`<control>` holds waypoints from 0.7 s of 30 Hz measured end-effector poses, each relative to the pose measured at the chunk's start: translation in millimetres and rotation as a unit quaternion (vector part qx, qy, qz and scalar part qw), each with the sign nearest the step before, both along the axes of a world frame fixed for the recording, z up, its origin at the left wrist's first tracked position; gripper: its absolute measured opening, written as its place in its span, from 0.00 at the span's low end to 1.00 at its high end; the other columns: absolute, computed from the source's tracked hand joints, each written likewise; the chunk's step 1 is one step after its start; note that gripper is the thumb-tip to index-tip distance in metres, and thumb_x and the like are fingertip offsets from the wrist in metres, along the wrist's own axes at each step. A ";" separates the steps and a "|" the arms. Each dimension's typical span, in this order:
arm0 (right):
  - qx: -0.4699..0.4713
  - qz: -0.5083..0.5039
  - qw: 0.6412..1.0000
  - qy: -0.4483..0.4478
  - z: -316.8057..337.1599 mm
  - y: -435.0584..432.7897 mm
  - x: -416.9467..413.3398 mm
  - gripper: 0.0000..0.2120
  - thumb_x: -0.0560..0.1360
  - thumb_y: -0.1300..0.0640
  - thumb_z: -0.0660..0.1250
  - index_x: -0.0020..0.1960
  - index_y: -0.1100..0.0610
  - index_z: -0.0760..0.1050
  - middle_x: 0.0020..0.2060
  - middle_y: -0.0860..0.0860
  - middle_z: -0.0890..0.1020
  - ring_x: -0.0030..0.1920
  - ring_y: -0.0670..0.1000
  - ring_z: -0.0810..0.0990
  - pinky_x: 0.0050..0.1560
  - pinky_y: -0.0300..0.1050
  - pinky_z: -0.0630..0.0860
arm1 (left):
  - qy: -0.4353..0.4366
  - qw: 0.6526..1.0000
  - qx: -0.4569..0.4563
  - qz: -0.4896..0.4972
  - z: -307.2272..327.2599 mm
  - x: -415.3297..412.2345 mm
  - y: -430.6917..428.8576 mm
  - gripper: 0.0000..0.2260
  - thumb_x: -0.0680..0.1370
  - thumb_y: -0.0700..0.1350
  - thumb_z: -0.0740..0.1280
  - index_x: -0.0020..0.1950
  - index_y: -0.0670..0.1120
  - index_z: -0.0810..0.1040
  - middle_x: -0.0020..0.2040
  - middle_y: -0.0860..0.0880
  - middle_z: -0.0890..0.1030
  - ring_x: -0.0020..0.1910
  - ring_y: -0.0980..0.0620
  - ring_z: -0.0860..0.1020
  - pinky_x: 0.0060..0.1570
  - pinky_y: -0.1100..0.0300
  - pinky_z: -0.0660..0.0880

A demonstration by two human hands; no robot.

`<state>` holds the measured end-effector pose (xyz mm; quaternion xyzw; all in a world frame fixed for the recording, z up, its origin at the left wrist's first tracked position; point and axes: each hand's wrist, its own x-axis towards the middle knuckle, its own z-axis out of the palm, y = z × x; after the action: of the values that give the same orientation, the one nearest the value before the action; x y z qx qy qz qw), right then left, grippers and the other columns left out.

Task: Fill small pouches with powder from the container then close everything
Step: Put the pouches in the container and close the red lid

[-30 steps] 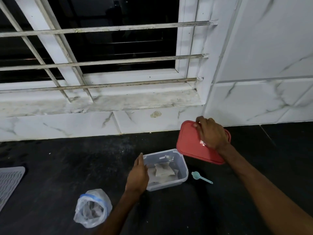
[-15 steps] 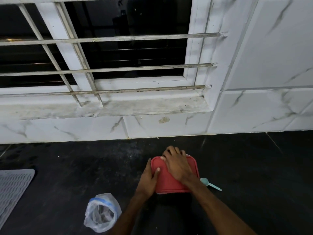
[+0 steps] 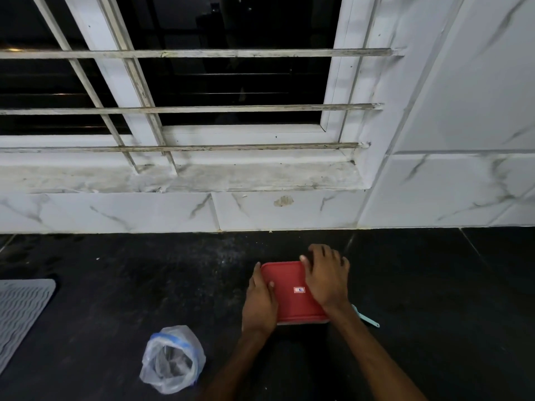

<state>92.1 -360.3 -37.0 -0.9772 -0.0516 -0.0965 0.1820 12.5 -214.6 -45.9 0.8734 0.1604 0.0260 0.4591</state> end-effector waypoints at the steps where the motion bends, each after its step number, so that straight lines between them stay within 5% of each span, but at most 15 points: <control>1: 0.015 -0.020 0.999 0.035 1.4 -4.4 -1.2 0.15 0.79 0.44 0.60 0.61 0.51 0.74 0.57 0.50 0.77 0.58 0.54 0.76 0.61 0.58 0.70 | -0.003 1.000 0.005 0.011 0.7 1.8 -2.0 0.25 0.84 0.47 0.55 0.79 0.45 0.53 0.77 0.44 0.61 0.73 0.47 0.66 0.68 0.54 0.65; 4: 0.048 -0.029 0.993 0.100 -0.7 -14.3 -3.9 0.15 0.80 0.45 0.59 0.62 0.52 0.72 0.59 0.52 0.76 0.59 0.55 0.74 0.57 0.53 0.73 | 0.000 0.999 0.016 0.046 -0.3 4.5 -9.8 0.24 0.84 0.45 0.55 0.79 0.44 0.54 0.76 0.43 0.62 0.72 0.45 0.66 0.68 0.53 0.65; 9: 0.113 -0.018 0.990 0.080 -5.9 -28.3 -3.5 0.12 0.81 0.48 0.60 0.60 0.52 0.74 0.54 0.50 0.80 0.56 0.53 0.75 0.53 0.50 0.75 | 0.031 0.997 0.036 0.053 1.8 5.3 -23.5 0.24 0.83 0.46 0.54 0.79 0.45 0.53 0.75 0.44 0.63 0.71 0.44 0.67 0.64 0.49 0.69; 16: 0.094 -0.027 0.992 0.082 -0.7 -31.9 3.4 0.09 0.80 0.46 0.61 0.54 0.48 0.76 0.49 0.46 0.81 0.52 0.51 0.76 0.46 0.48 0.74 | 0.043 0.996 0.062 0.056 3.8 18.7 -15.4 0.18 0.81 0.46 0.58 0.70 0.43 0.64 0.65 0.42 0.73 0.62 0.43 0.74 0.57 0.47 0.73; 21: 0.053 -0.014 0.994 0.095 1.3 -29.6 4.1 0.13 0.82 0.47 0.55 0.58 0.50 0.75 0.52 0.49 0.80 0.54 0.52 0.74 0.46 0.47 0.73 | 0.044 0.994 0.090 0.041 1.3 19.8 -17.1 0.19 0.83 0.49 0.53 0.73 0.45 0.62 0.69 0.44 0.70 0.67 0.44 0.69 0.60 0.46 0.71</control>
<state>96.2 -389.9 -35.7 -0.9716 -0.0157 -0.0083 0.2361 32.4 -231.7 -44.6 0.9041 0.2132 0.0203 0.3698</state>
